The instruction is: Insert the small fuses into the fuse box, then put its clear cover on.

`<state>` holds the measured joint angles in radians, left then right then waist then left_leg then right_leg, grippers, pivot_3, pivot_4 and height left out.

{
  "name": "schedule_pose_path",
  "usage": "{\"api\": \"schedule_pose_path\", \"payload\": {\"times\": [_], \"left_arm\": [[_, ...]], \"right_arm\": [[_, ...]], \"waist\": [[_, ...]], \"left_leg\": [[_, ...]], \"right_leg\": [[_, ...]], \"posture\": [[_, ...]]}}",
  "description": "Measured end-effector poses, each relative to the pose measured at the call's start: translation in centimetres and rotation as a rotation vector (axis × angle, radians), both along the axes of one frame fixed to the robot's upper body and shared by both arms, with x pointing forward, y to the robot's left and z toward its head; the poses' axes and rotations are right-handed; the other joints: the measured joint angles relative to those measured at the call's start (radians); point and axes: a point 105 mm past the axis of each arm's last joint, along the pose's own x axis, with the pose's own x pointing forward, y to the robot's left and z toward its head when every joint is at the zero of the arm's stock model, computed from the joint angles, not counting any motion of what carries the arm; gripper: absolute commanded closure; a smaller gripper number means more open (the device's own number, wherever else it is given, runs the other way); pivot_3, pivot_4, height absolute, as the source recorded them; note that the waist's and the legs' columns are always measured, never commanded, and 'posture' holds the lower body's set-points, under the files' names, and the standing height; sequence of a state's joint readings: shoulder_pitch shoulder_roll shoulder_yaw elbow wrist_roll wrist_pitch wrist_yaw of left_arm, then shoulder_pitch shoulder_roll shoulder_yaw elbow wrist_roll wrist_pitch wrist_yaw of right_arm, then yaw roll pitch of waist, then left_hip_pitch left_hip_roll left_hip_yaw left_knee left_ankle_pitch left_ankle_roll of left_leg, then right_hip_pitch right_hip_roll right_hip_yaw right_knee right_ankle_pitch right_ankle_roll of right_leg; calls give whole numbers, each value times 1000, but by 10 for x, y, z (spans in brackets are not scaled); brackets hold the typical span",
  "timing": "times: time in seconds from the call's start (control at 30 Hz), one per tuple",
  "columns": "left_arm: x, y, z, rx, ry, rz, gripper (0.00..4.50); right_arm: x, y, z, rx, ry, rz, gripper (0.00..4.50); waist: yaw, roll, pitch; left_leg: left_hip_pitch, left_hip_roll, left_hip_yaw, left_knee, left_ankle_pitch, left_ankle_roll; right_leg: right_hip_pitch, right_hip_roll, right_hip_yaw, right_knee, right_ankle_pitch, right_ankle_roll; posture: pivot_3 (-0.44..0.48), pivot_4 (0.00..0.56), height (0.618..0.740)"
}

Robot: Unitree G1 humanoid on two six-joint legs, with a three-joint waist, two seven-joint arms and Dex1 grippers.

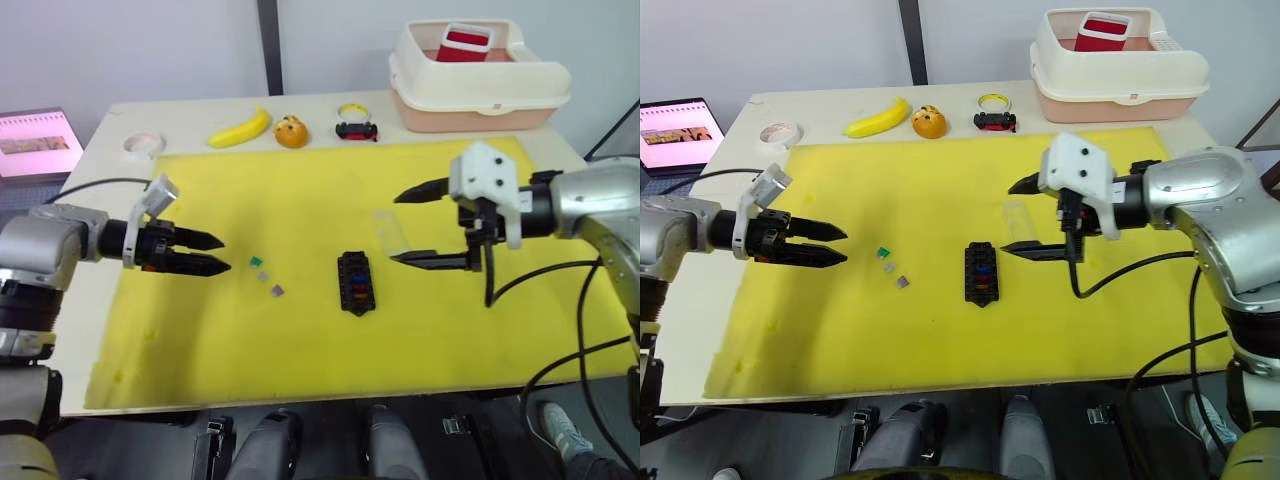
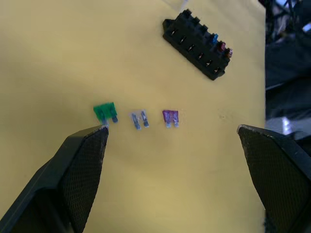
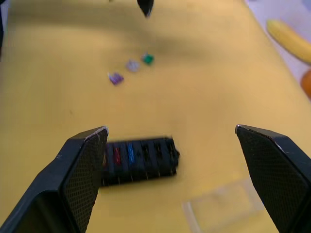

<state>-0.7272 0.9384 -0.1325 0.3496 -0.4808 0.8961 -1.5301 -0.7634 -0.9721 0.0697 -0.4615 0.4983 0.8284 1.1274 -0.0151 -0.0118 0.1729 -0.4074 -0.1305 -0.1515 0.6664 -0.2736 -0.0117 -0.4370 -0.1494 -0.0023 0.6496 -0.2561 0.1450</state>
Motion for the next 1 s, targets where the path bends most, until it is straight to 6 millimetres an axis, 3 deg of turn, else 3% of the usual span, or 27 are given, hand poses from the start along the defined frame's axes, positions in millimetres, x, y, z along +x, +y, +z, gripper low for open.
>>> {"api": "schedule_pose_path", "payload": {"times": [0.4,0.67,0.8,1.0], "left_arm": [[-5,-8,-11,-129,294,115,0],[-37,-20,-22,-204,495,125,0],[-30,-22,-26,-212,475,168,0],[4,-18,-15,-257,400,261,0]], "right_arm": [[-12,17,-4,-25,3,59,36],[-9,18,-7,-37,14,58,36],[-9,19,-8,-40,20,61,36],[-10,20,-10,-43,24,66,36]], "waist": [[-1,0,0],[-4,0,0],[5,-1,-1],[2,-1,-1]], "left_leg": [[0,0,0,0,0,0],[0,0,0,0,0,0],[0,0,0,1,0,0],[0,0,0,1,0,0]], "right_leg": [[0,0,0,1,0,0],[-2,0,1,2,0,0],[-1,0,1,2,0,0],[-1,0,1,2,0,0]], "posture": [[0,150,740],[0,150,740],[0,150,740],[0,150,740]]}}
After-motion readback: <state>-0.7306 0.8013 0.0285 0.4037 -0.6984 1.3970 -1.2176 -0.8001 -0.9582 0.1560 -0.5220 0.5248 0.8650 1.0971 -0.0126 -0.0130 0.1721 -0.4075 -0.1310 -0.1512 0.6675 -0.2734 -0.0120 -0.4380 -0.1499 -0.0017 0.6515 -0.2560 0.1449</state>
